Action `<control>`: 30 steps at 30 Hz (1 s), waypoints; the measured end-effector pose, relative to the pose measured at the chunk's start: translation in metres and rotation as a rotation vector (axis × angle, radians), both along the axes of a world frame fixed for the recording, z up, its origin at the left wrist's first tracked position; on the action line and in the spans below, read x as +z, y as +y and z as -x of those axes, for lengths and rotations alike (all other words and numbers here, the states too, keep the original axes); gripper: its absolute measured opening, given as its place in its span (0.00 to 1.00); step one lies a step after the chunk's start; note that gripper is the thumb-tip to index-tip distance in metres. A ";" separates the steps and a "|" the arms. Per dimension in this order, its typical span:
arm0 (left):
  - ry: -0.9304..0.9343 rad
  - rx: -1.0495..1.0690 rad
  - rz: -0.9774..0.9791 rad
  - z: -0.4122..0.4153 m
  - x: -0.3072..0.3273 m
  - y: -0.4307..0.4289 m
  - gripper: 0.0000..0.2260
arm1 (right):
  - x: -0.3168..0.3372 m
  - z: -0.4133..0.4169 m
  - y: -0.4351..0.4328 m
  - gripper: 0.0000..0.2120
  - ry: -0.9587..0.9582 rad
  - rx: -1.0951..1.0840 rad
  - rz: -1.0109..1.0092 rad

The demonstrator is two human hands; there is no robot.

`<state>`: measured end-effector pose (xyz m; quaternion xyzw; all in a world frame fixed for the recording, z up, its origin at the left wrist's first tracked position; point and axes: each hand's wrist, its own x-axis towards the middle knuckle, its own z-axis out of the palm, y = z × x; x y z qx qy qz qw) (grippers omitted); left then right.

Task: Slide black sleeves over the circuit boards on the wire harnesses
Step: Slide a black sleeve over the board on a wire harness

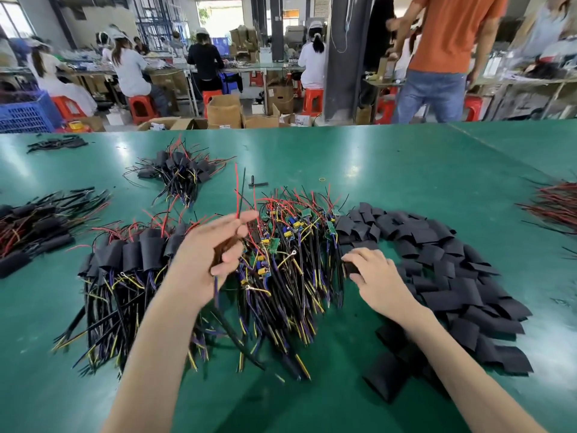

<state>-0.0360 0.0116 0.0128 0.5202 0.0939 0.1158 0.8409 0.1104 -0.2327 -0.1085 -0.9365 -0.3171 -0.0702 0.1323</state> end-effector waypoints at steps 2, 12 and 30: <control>-0.066 0.067 -0.230 0.006 0.023 0.005 0.12 | -0.005 -0.005 0.000 0.17 0.050 0.003 0.028; 0.159 0.081 -1.921 -0.021 -0.036 -0.040 0.12 | 0.008 0.006 0.005 0.19 0.190 0.035 -0.098; -0.022 0.348 -1.533 -0.017 -0.100 -0.053 0.08 | 0.031 0.025 0.012 0.16 0.308 0.117 -0.567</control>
